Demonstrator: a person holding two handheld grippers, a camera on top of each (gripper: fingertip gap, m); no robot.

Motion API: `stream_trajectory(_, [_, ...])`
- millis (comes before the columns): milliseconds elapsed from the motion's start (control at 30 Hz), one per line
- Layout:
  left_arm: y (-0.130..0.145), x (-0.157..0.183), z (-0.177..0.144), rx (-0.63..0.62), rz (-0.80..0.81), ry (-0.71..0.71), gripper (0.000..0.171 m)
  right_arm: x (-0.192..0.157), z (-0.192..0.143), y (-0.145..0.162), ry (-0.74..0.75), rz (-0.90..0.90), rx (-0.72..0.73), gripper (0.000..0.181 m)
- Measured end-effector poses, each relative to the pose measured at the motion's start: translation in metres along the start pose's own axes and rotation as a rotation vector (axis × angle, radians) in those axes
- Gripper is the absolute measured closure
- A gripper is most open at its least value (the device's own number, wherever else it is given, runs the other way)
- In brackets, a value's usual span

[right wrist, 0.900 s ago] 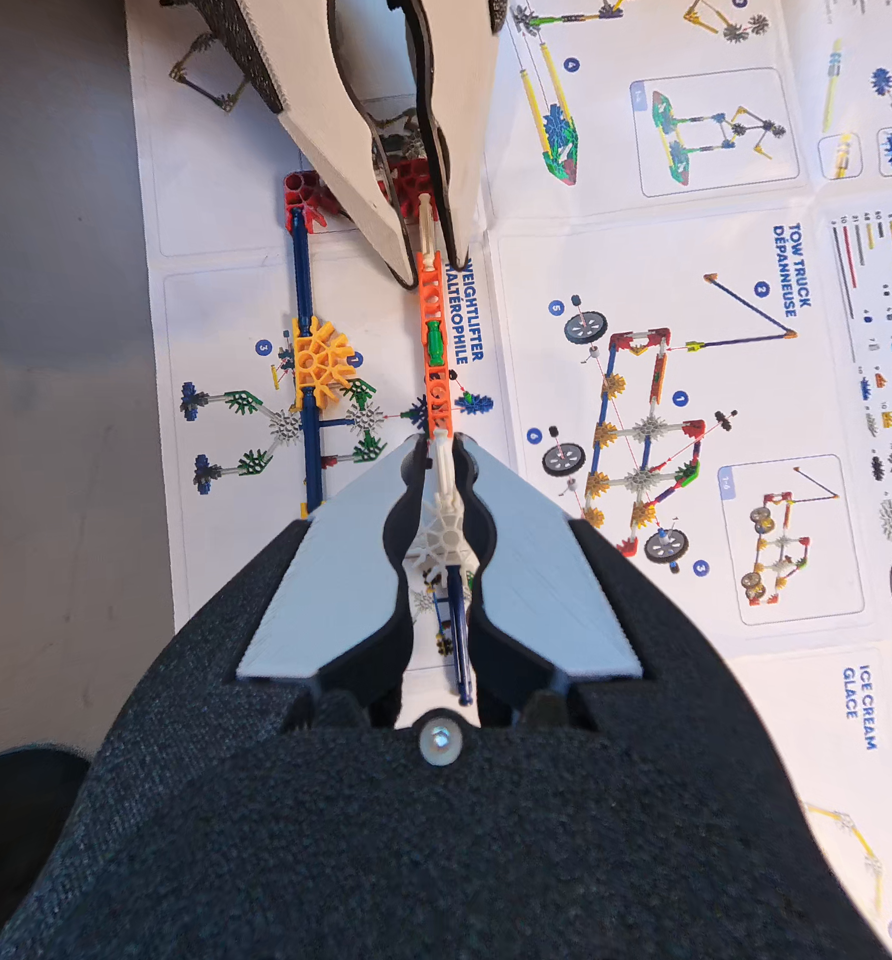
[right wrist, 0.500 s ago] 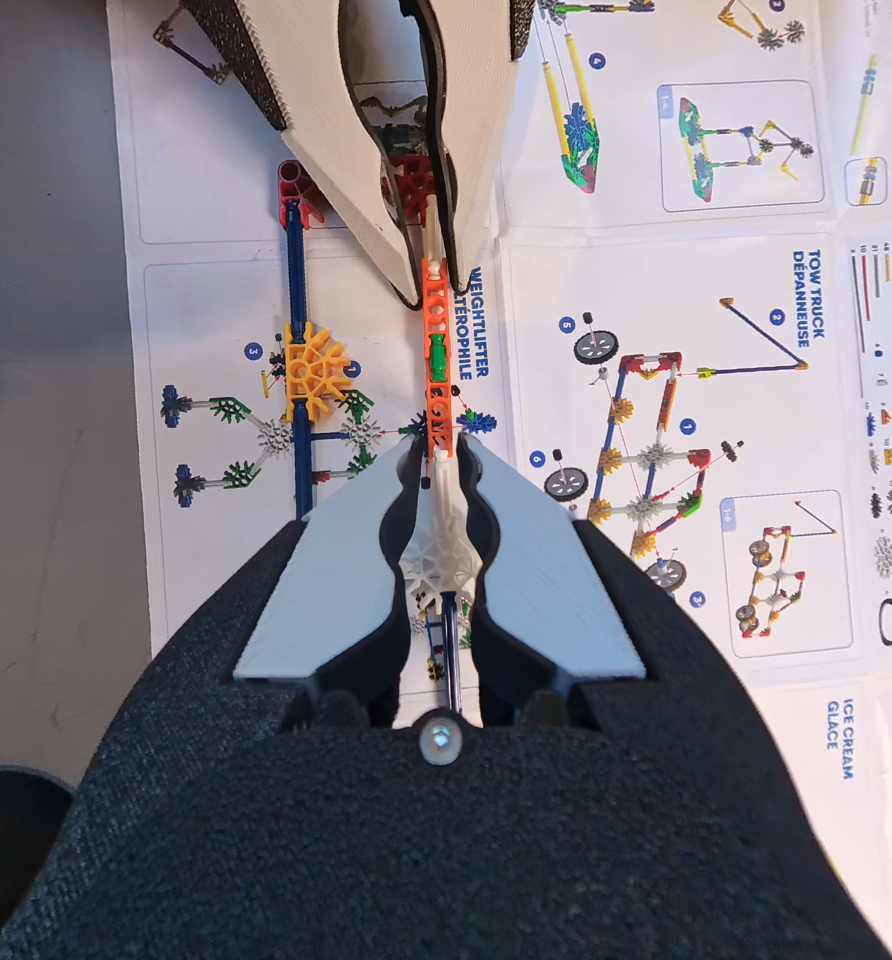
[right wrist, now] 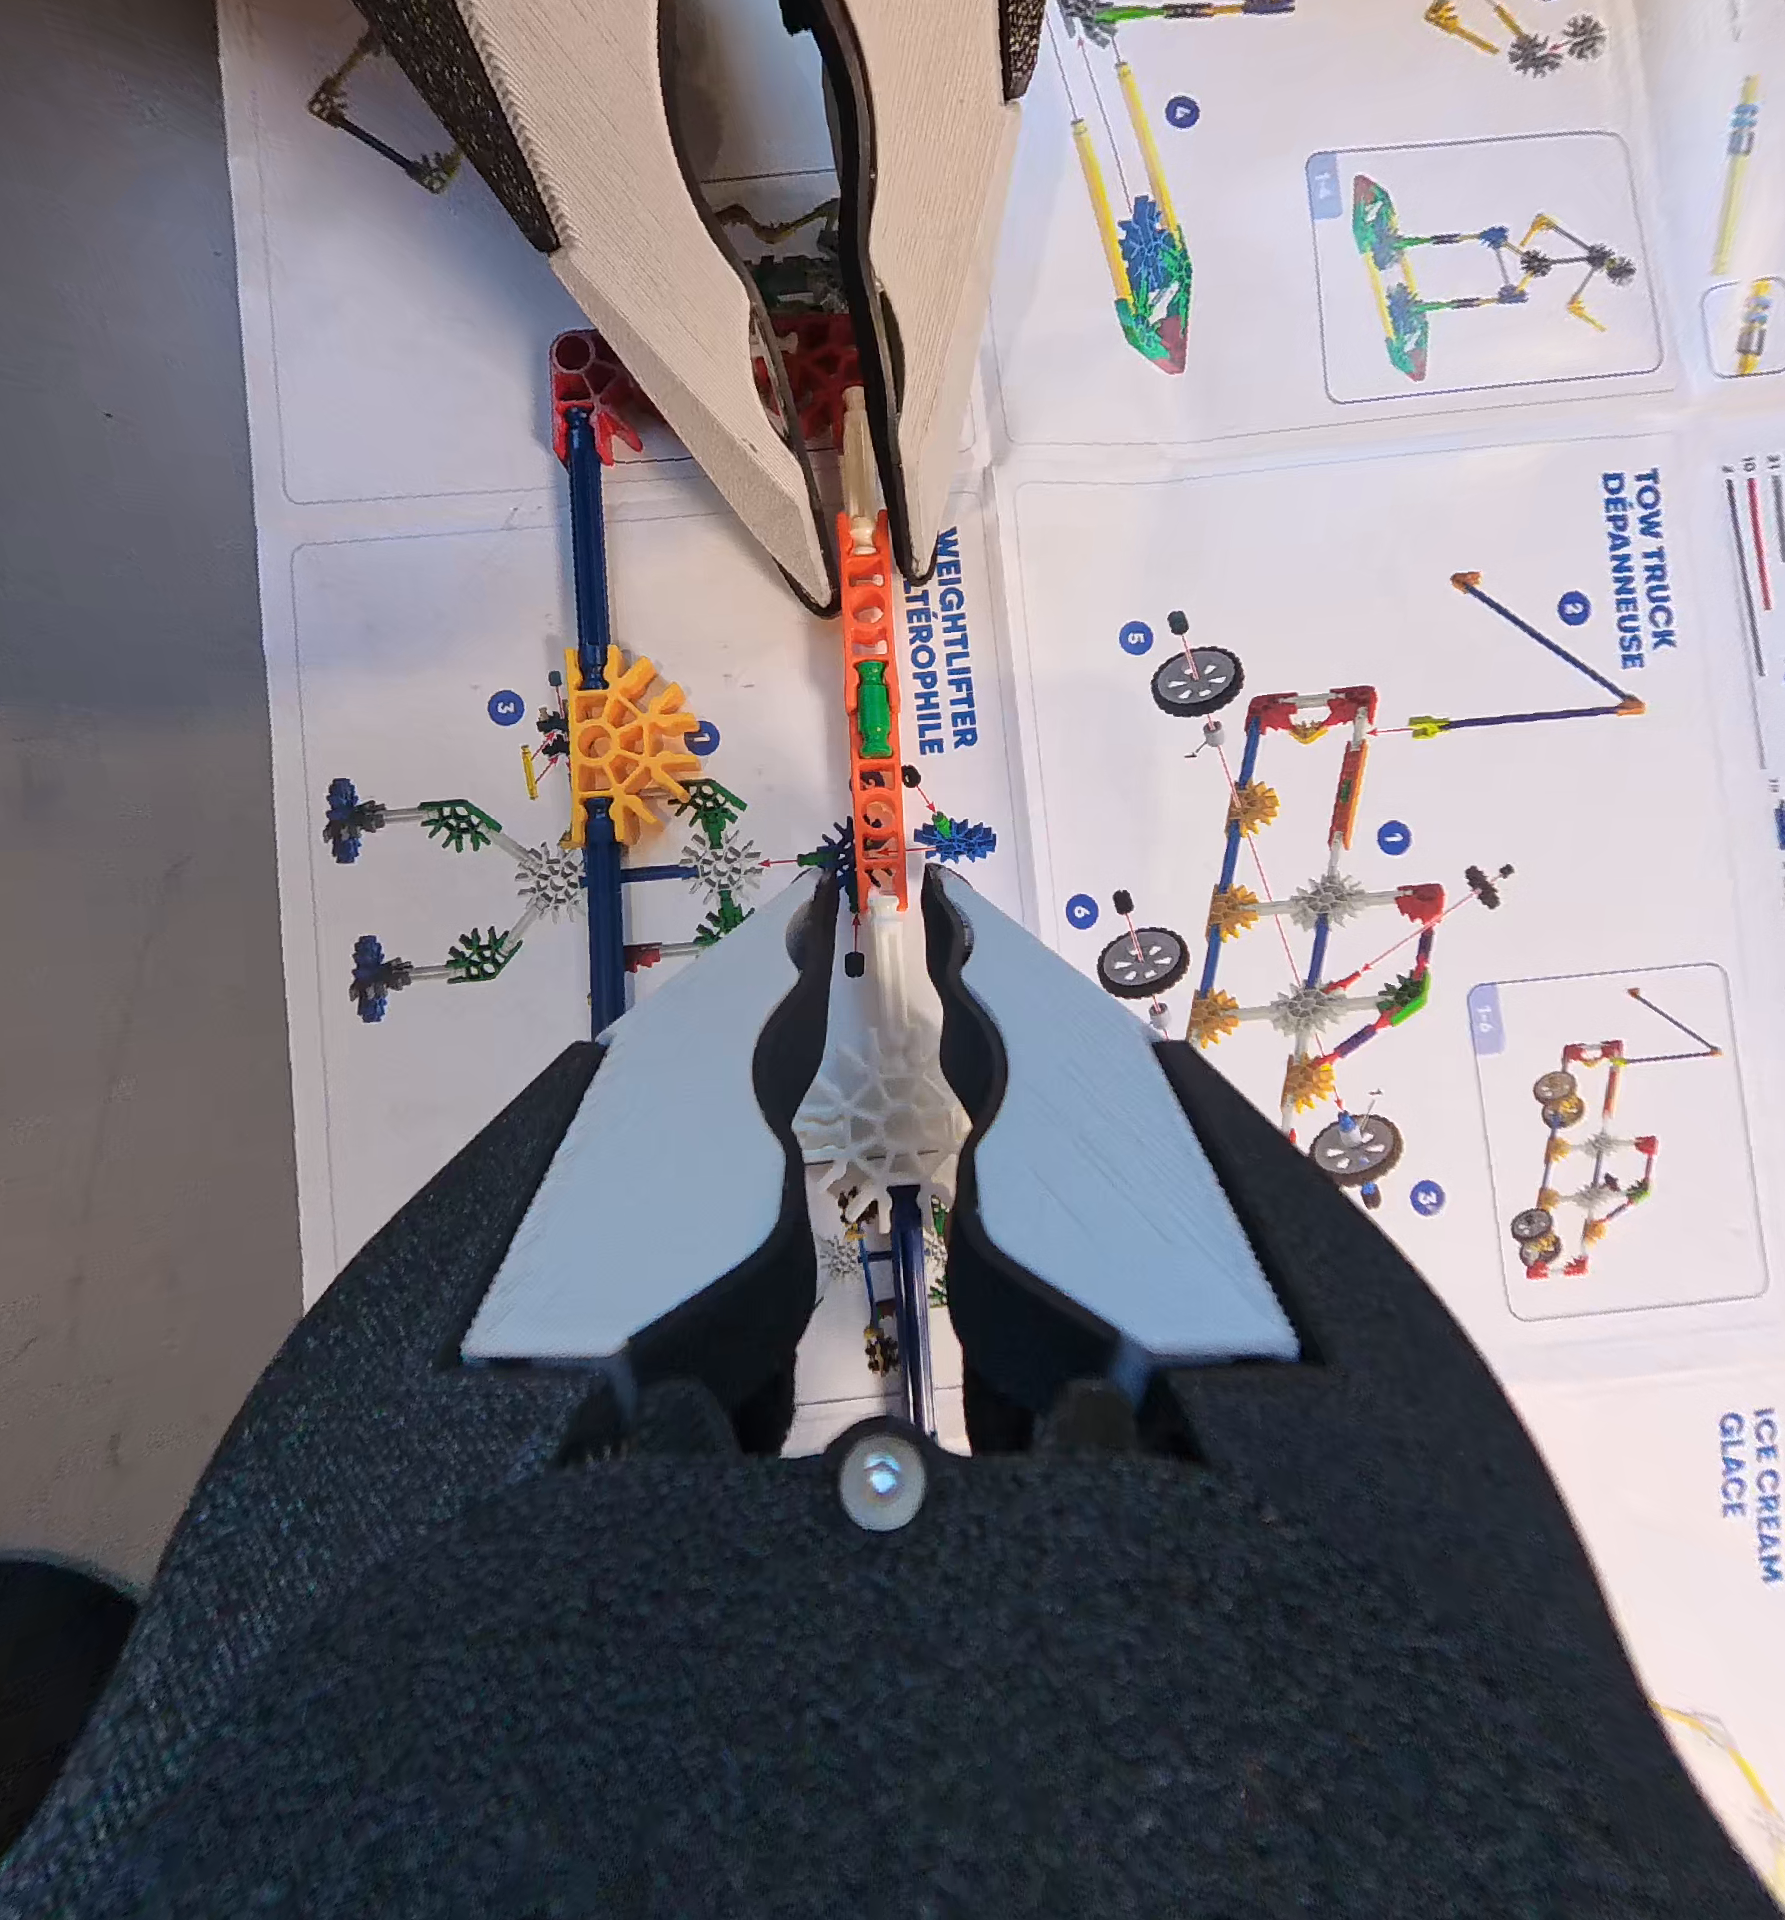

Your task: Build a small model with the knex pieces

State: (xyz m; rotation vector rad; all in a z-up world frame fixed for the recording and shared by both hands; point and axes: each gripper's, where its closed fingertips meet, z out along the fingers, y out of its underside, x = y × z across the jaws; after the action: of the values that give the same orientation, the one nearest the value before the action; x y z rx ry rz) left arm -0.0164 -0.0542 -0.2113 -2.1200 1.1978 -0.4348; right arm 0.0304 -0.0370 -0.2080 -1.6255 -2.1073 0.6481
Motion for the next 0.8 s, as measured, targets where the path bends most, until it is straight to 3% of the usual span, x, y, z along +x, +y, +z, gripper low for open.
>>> stream_trajectory(800, [-0.0001, 0.0002, 0.0003, 0.019, -0.030, 0.015, 0.161, 0.0042, -0.0051, 0.0077, -0.030, 0.016, 0.001, 0.167])
